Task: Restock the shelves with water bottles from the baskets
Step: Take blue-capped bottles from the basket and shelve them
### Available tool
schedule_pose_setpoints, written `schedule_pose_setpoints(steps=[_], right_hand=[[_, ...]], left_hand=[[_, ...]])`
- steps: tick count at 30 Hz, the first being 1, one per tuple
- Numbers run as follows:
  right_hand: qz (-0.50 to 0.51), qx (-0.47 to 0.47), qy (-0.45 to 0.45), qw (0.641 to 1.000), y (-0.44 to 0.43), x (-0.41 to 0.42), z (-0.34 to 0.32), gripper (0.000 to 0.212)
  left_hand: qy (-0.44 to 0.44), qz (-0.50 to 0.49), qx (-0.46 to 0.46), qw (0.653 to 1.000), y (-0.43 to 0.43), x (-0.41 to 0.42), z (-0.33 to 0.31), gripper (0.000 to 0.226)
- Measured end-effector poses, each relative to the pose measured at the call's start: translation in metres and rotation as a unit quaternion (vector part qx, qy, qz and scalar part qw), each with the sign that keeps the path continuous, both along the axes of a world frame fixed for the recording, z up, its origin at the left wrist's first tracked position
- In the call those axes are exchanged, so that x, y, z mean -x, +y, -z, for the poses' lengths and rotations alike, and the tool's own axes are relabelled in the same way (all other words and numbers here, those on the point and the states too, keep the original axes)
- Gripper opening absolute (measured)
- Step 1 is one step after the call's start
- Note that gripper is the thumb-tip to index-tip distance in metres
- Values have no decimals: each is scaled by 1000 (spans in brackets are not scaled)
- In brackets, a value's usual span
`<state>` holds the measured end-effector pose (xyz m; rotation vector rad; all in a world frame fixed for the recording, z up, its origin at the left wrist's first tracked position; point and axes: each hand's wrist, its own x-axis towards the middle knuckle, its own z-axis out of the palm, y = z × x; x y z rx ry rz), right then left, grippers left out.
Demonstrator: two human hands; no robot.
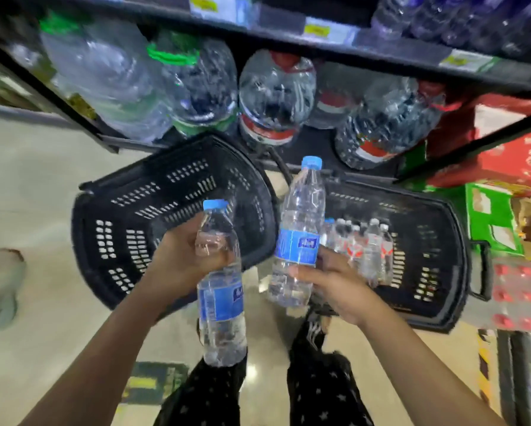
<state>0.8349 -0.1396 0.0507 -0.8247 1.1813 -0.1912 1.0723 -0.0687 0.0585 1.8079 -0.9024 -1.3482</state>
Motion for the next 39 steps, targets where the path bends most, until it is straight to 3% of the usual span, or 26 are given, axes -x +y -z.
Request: schedule_pose_setpoints(steps=[3,8,12,17,20,23,25,27,31,33,36,39], right_hand=[[0,17,-41,999,-2,-41,-12,52],[-64,85,-73,992,-48,-100,-34,56],[-109,149,-71,980,-99,-148,-53,56],[-126,184,-72,972,-150,-208,-71,49],[-121,193,-81,970,-176,-242,-79,39],[-105,222,-70,967,-197,-280,-84,32],[-87,232,-57,967,-210,-306,-87,27],[-79,234,-45,968,-222,-329,-90,24],[-53,262,-26,963,-243,-365,-97,25],[-31,283,-25,958,-252,-383,-98,24],[-7,304,-20,952,-263,-405,-97,18],[20,315,-26,949,-274,-420,-92,20]], left_hand=[[-7,-22,3,1000,-9,-44,-10,56],[-56,-30,67,996,-55,-106,-25,68],[-157,-48,124,978,-103,-152,-46,62],[-235,-62,185,952,-161,-209,-77,94],[-304,-49,205,929,-192,-235,-97,82],[-309,-51,221,923,-218,-260,-110,43],[-329,-14,260,908,-234,-276,-114,43],[-350,-1,275,895,-251,-290,-114,62],[-360,-50,257,895,-280,-318,-112,85],[-352,-61,268,895,-287,-324,-114,79],[-333,-68,295,893,-291,-328,-118,45],[-337,-80,312,885,-297,-337,-120,41]])
